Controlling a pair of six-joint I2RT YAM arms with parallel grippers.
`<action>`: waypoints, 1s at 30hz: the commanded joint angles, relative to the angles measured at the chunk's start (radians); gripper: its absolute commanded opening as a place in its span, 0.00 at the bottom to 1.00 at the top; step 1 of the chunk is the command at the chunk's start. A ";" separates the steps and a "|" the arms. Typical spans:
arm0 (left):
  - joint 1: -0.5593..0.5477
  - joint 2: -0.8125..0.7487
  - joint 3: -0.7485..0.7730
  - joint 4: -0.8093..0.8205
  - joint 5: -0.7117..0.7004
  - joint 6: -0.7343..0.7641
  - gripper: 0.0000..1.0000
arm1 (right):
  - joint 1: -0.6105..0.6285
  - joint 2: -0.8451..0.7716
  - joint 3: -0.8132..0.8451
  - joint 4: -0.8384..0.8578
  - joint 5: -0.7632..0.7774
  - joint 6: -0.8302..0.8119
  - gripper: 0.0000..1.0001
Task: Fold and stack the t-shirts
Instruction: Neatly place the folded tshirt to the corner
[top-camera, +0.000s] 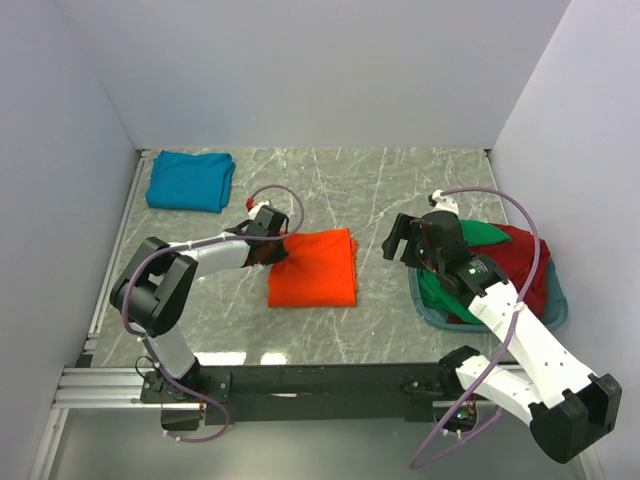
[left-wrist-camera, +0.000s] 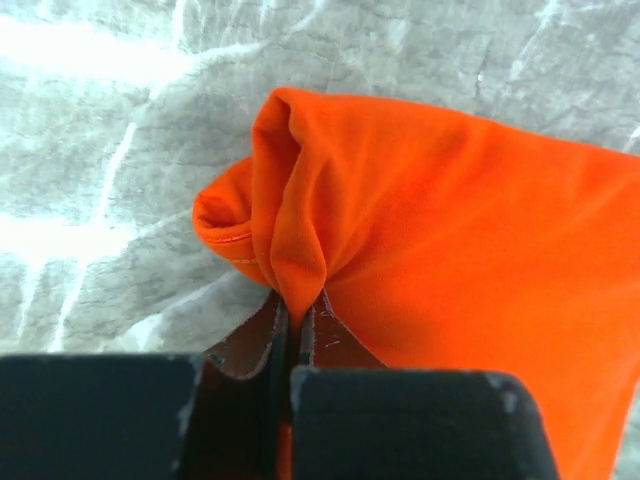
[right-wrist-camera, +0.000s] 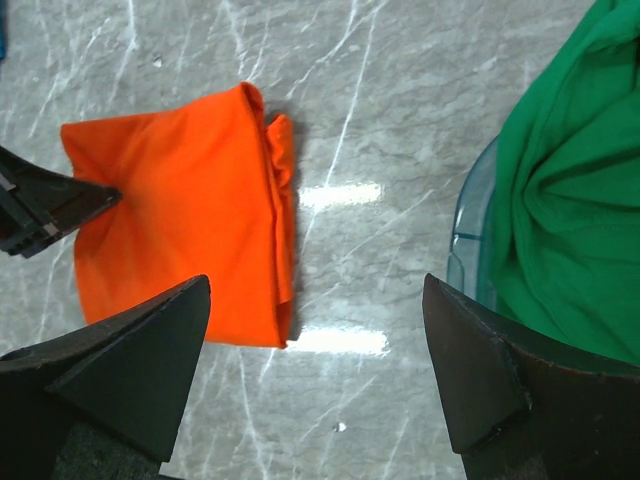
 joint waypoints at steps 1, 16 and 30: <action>-0.004 0.028 0.044 -0.130 -0.143 0.049 0.01 | -0.012 -0.002 -0.005 0.028 0.044 -0.040 0.92; 0.172 0.039 0.275 -0.015 -0.428 0.524 0.01 | -0.032 -0.016 -0.041 0.077 0.105 -0.107 0.93; 0.373 0.179 0.542 0.137 -0.420 0.912 0.01 | -0.065 0.038 -0.046 0.092 0.116 -0.114 0.92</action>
